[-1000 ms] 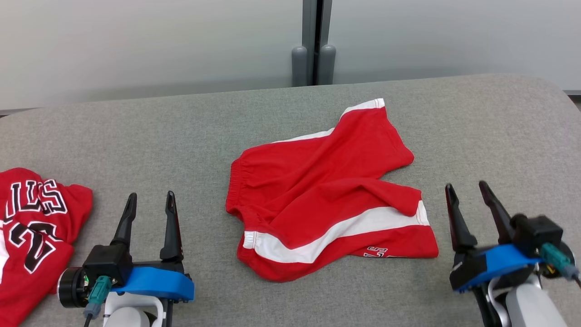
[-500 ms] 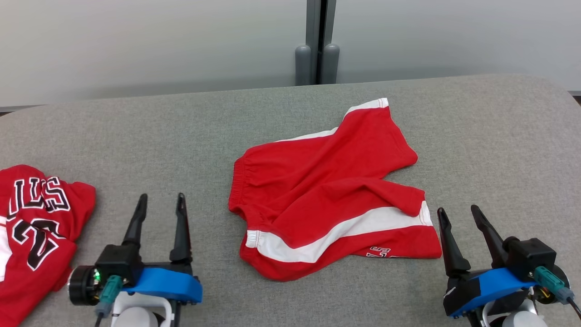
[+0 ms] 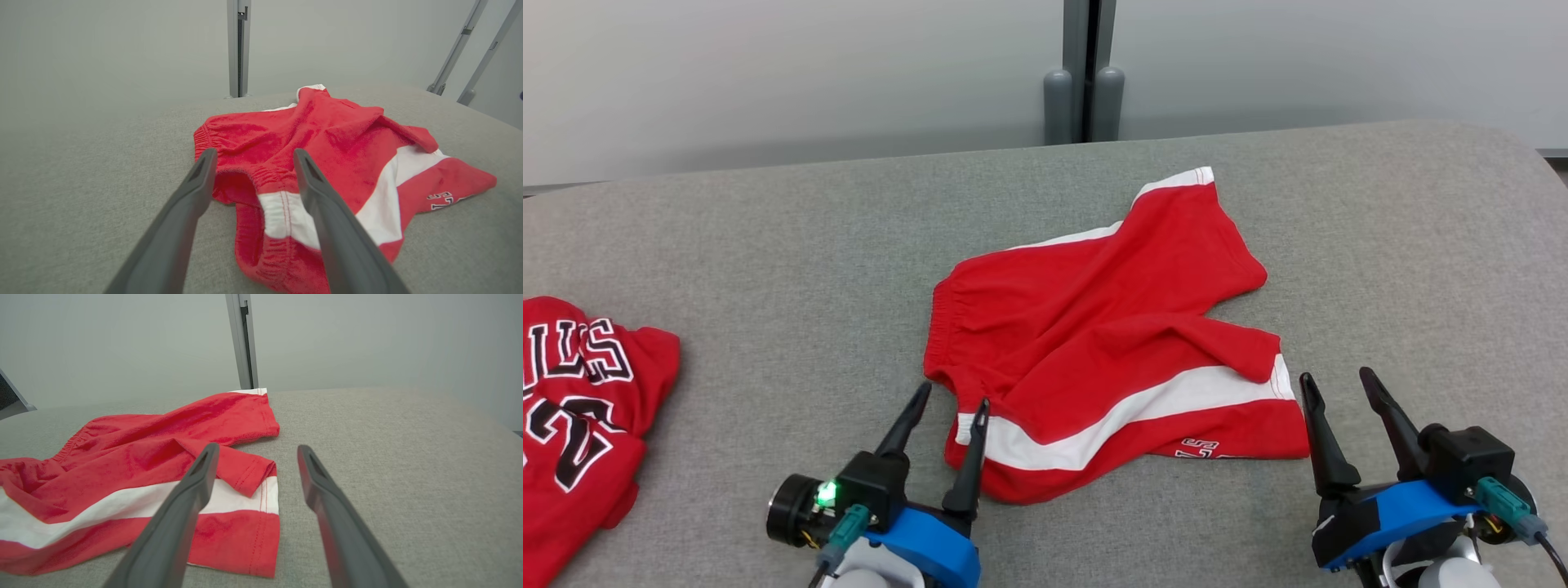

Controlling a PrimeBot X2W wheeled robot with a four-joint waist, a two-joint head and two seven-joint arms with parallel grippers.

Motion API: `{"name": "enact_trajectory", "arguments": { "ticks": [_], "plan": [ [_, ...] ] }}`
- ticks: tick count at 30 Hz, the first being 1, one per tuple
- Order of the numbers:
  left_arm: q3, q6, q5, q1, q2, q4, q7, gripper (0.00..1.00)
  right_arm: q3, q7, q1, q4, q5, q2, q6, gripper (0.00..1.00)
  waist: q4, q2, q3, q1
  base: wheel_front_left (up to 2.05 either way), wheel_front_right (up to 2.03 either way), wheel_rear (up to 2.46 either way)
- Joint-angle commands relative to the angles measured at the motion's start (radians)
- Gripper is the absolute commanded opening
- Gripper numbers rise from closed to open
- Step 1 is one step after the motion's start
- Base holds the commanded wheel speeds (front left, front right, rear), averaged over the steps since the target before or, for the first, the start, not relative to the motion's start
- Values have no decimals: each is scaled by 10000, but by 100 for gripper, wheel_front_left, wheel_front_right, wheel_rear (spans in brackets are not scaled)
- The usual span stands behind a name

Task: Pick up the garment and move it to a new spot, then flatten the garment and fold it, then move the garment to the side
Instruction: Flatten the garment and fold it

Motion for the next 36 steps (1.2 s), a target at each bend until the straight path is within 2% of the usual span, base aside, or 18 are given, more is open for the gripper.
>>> {"name": "enact_trajectory", "arguments": {
  "ticks": [1, 10, 11, 12, 14, 21, 30, 34, 35, 36],
  "plan": [
    [-102, -45, -39, -104, -1, 131, 19, 100, -30, -42, -79, 27, 37, 15, 4, 100, -31, -1, 19, 1, 0, 0, 0],
    [-605, -125, -586, -367, -11, 1344, 165, 100, 68, -158, -306, 222, 165, 20, 5, 100, -363, -1, 153, 1, 0, 0, 0],
    [-659, -133, -617, -429, -10, 1422, 156, 93, 66, -182, -300, 252, 183, 20, 5, 100, -387, -1, 157, 1, 0, 0, 0],
    [-715, -141, -669, -495, -11, 1493, 141, 49, 66, -194, -293, 286, 202, 21, 5, 100, -408, -1, 157, 1, 0, 0, 0],
    [-784, -137, -758, -624, -11, 1555, 100, 0, 40, -222, -268, 339, 204, 21, 5, 100, -408, -1, 153, 1, 0, 0, 0],
    [-607, 33, -973, -628, 16, 1130, -23, 0, -101, -223, -72, 565, 286, 21, 5, 100, -58, -1, 74, 1, 0, 0, 0],
    [174, 403, -1225, 752, 483, -8, -37, 0, -228, -200, 113, 855, 288, 16, 5, 100, 534, -1, -14, 1, 0, 0, 0],
    [307, 405, -1352, 1268, 576, -188, -39, 0, -230, -158, 184, 1003, 248, 16, 4, 100, 686, -1, -49, 1, 0, 0, 0],
    [303, 400, -1367, 1363, 580, -154, -39, 8, -212, -141, 187, 1041, 267, 14, 5, 100, 701, -1, -60, 1, 0, 0, 0],
    [324, 410, -1371, 1384, 572, -202, -39, 77, -209, -150, 183, 1084, 277, 14, 5, 100, 722, -1, -89, 1, 0, 0, 0]
  ]
}}
